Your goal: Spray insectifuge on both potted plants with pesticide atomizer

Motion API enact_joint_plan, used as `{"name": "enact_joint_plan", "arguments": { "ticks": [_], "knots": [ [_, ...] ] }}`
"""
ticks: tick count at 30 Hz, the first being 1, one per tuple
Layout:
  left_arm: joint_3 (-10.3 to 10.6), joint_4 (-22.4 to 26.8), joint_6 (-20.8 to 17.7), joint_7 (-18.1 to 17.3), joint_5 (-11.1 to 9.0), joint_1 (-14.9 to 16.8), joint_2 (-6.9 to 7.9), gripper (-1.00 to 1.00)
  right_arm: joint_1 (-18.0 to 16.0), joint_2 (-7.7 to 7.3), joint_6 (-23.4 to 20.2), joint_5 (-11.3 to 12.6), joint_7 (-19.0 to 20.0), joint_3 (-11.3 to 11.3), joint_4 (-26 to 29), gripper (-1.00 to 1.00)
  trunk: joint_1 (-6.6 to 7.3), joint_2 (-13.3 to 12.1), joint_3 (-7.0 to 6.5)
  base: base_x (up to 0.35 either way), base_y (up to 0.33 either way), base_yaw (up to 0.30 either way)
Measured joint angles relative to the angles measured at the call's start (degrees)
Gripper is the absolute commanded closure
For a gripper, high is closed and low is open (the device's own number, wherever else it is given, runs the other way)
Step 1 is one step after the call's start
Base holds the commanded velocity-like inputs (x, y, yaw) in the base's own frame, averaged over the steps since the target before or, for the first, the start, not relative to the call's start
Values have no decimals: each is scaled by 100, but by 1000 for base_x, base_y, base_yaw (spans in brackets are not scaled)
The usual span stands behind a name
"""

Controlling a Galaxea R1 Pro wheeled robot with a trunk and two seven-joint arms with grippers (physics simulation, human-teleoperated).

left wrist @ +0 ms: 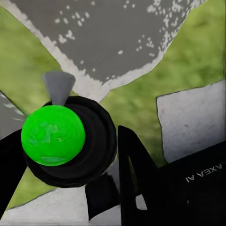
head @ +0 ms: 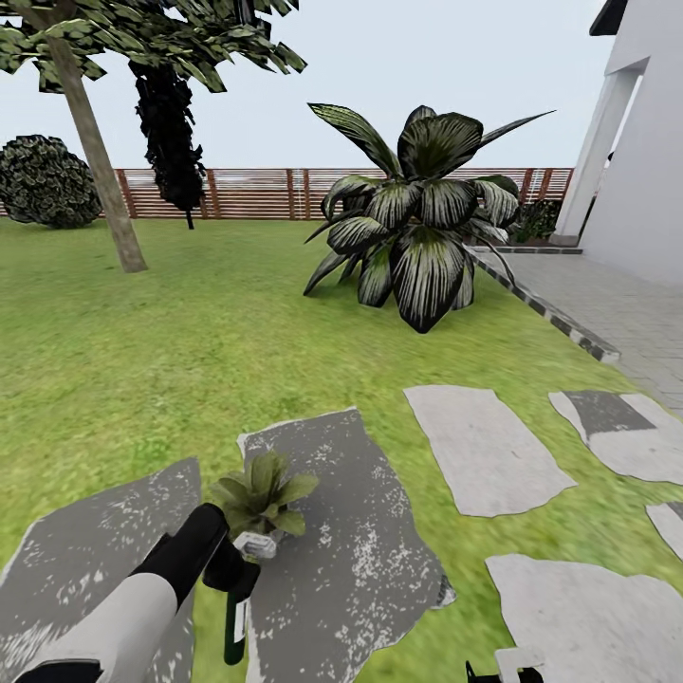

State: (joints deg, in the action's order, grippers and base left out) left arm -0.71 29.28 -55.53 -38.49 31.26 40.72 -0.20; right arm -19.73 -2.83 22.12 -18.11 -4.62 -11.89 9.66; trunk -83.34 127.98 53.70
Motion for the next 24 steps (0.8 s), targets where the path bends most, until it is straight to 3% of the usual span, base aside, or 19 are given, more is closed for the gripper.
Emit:
{"name": "enact_joint_plan", "arguments": {
  "ticks": [4, 12, 16, 22, 24],
  "knots": [
    [-21, -211, 398, 108, -6, 0, -16, 100, 0, 0, 0, 0, 0, 0, 0, -100, 0, 0, 0, 0, 0, 0],
    [-28, -132, 444, 204, -10, 9, -167, 100, 0, 0, 0, 0, 0, 0, 0, -100, 0, 0, 0, 0, 0, 0],
    [-31, -117, 426, 306, 13, 51, -134, 100, 0, -3, 0, 0, 0, 0, 0, -100, 0, 0, 0, 0, 0, 0],
    [-539, -114, 425, 892, 34, 74, -11, 100, 0, -2, 0, 0, 0, 0, 0, -100, 0, 0, 0, 0, 0, 0],
    [-611, -114, 418, 954, -1, 71, -14, 100, 0, -2, 0, 0, 0, 0, 0, -100, 0, 0, 0, 0, 0, 0]
  ]
}}
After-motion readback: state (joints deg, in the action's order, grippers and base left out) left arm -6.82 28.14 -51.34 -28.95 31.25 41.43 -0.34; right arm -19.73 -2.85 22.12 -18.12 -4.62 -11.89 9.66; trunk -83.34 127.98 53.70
